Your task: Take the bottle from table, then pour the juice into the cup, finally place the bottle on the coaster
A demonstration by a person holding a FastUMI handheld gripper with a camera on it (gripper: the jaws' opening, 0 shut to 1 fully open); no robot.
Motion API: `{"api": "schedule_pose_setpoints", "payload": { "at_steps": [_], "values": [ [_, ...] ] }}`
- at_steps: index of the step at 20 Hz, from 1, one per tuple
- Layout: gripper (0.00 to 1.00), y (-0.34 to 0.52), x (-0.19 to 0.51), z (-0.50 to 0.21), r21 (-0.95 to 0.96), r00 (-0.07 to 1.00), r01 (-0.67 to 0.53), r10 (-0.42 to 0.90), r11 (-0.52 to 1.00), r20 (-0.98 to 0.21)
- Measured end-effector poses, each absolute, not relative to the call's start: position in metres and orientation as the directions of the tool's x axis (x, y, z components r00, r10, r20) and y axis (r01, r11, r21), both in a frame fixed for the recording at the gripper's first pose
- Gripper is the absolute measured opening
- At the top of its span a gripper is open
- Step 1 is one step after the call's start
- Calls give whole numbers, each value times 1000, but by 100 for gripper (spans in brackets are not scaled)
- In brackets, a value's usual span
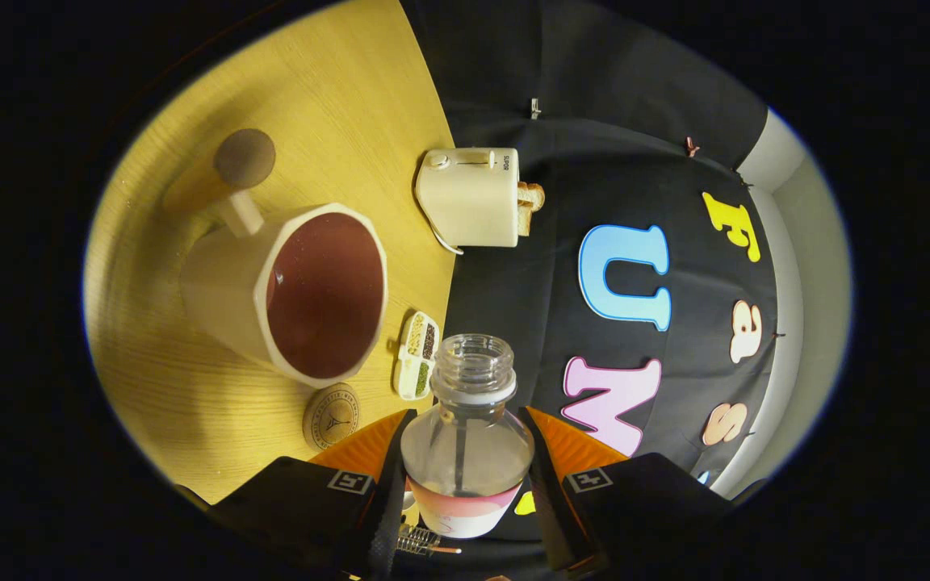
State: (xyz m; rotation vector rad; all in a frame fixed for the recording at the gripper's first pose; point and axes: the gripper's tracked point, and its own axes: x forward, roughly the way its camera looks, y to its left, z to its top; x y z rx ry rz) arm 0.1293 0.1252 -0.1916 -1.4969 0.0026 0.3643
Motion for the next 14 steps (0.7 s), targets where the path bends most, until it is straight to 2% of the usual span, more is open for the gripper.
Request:
{"api": "schedule_pose_setpoints", "payload": {
  "at_steps": [14],
  "values": [
    [71, 129, 131, -205, -962, 934, -250, 233, -109, -269]
  ]
}}
